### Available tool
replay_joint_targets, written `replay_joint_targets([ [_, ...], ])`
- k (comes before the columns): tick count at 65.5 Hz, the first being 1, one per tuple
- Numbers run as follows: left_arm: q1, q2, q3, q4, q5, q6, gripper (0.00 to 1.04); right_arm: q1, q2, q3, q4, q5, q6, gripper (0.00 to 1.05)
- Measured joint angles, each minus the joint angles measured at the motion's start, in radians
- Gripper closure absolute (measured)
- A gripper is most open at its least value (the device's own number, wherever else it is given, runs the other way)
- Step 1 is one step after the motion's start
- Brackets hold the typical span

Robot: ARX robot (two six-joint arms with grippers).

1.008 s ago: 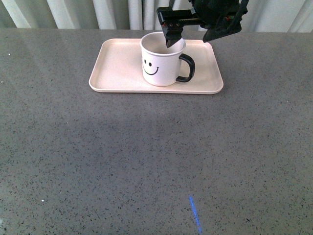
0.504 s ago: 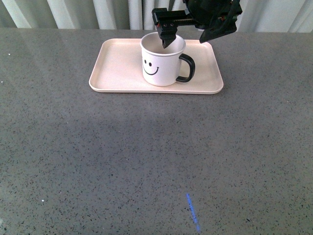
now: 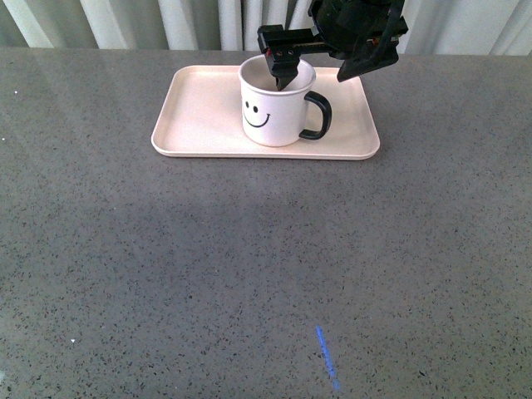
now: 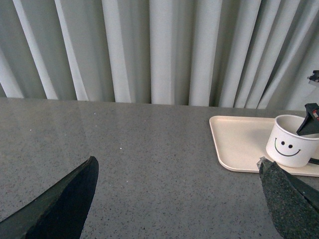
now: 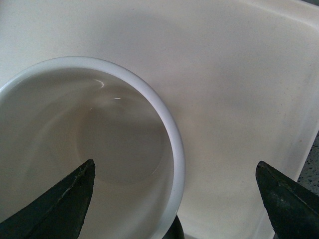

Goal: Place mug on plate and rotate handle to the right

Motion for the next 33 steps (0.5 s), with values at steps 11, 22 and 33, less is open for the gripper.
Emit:
replay_joint_targets([
  [11,0.000,0.000,0.000,0.000,0.000,0.000,0.09,0.002,0.012,0.023,-0.011,0.003,0.011,0.35],
  [22,0.000,0.000,0.000,0.000,0.000,0.000,0.09,0.006,0.015,0.030,-0.014,0.007,0.018,0.61],
  [33,0.000,0.000,0.000,0.000,0.000,0.000,0.09,0.007,0.015,0.029,-0.021,0.005,0.040,0.87],
])
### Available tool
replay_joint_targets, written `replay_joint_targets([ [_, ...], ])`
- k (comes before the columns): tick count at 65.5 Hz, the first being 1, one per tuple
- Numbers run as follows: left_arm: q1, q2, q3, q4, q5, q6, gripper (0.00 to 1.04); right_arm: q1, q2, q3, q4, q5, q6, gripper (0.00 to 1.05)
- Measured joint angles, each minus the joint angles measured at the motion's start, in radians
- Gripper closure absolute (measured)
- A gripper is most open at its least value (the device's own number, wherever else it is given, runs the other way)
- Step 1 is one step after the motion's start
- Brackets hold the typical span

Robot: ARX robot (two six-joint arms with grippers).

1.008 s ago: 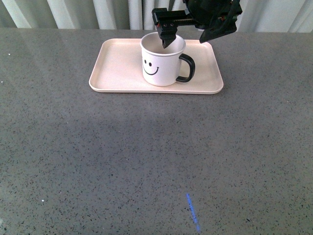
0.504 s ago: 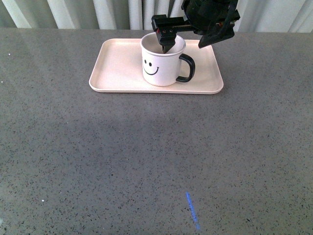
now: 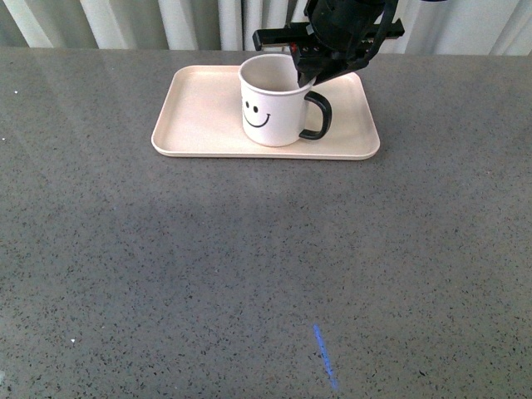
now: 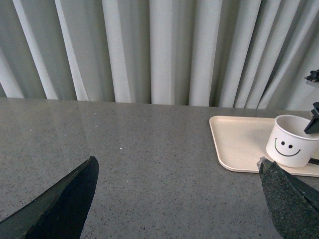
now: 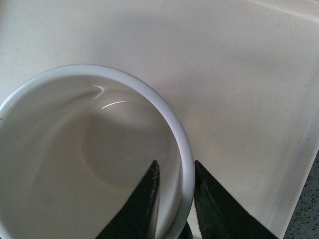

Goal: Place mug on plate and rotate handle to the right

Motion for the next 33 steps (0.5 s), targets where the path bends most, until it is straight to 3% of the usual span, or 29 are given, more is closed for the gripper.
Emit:
replay_joint_targets([
  [6,0.000,0.000,0.000,0.000,0.000,0.000,0.09,0.000,0.000,0.000,-0.008,-0.010,0.022,1.03],
  [22,0.000,0.000,0.000,0.000,0.000,0.000,0.09,-0.010,-0.021,0.016,-0.055,-0.035,0.018,1.03],
  [33,0.000,0.000,0.000,0.000,0.000,0.000,0.09,-0.035,-0.061,0.055,-0.089,-0.052,-0.094,1.03],
])
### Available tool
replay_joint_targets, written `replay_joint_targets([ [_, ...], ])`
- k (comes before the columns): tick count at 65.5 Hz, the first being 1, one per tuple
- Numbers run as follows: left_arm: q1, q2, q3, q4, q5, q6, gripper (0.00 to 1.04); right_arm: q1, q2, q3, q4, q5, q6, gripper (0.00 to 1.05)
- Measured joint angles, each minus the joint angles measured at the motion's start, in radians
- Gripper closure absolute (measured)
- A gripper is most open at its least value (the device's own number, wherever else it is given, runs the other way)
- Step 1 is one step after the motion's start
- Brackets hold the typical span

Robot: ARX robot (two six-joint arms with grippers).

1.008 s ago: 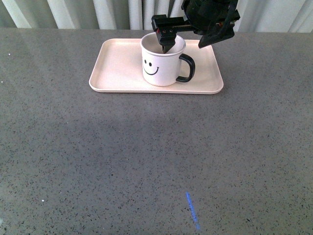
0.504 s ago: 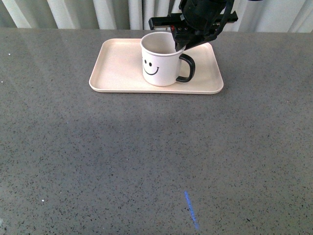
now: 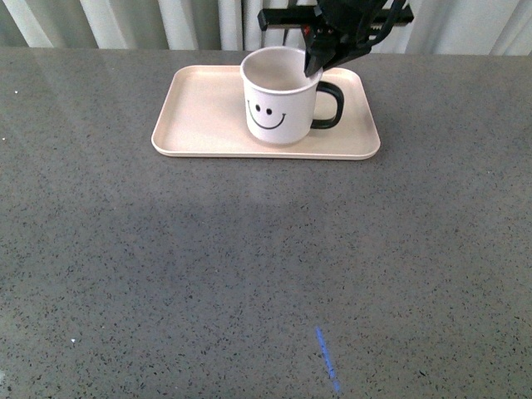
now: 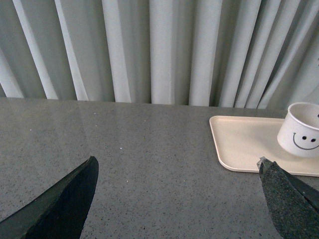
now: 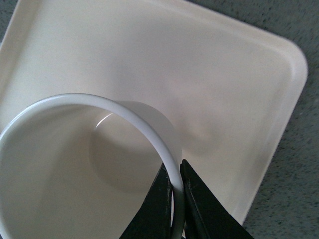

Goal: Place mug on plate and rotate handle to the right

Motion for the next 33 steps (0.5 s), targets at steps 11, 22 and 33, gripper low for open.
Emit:
replay_joint_targets([
  [11,0.000,0.000,0.000,0.000,0.000,0.000,0.09,-0.031,-0.011,0.051,-0.032,-0.077,-0.135,1.03],
  [22,0.000,0.000,0.000,0.000,0.000,0.000,0.09,-0.063,-0.001,0.074,-0.048,-0.139,-0.233,1.03],
  [33,0.000,0.000,0.000,0.000,0.000,0.000,0.09,-0.074,0.048,0.119,-0.074,-0.164,-0.280,1.03],
])
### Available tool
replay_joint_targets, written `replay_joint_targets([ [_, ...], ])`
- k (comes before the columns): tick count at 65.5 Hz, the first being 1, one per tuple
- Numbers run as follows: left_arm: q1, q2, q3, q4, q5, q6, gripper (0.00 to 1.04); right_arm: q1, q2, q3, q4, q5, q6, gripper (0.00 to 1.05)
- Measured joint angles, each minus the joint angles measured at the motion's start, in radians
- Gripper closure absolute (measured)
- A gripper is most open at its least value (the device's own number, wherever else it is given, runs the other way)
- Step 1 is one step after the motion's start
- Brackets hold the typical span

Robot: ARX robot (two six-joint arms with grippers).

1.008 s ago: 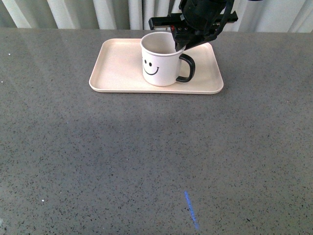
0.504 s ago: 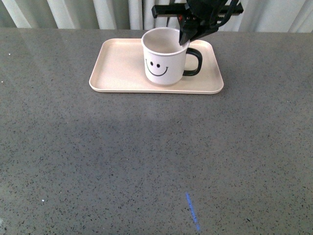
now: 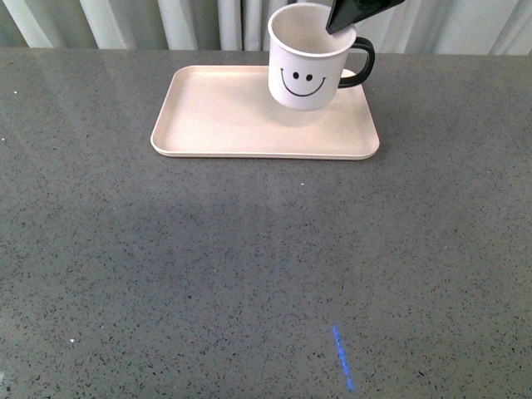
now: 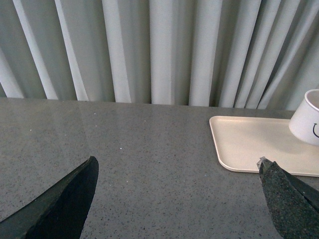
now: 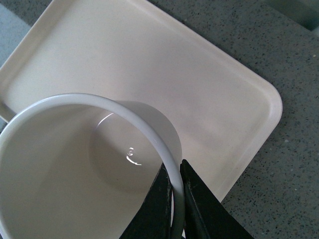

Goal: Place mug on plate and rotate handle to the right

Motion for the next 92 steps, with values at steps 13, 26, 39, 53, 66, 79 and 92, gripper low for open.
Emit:
replay_joint_targets([
  [13,0.000,0.000,0.000,0.000,0.000,0.000,0.09,0.004,0.107,0.111,-0.056,-0.019,-0.022,1.03],
  [26,0.000,0.000,0.000,0.000,0.000,0.000,0.09,0.011,0.196,0.243,-0.115,-0.026,-0.025,1.03],
  [39,0.000,0.000,0.000,0.000,0.000,0.000,0.09,0.011,0.226,0.312,-0.146,-0.029,-0.029,1.03],
  [53,0.000,0.000,0.000,0.000,0.000,0.000,0.09,0.013,0.229,0.305,-0.138,-0.030,-0.040,1.03],
  [66,0.000,0.000,0.000,0.000,0.000,0.000,0.09,0.013,0.225,0.246,-0.116,-0.038,-0.043,1.03],
  [79,0.000,0.000,0.000,0.000,0.000,0.000,0.09,0.015,0.215,0.232,-0.113,-0.036,-0.047,0.99],
  [92,0.000,0.000,0.000,0.000,0.000,0.000,0.09,0.017,0.209,0.202,-0.102,-0.038,-0.055,0.66],
])
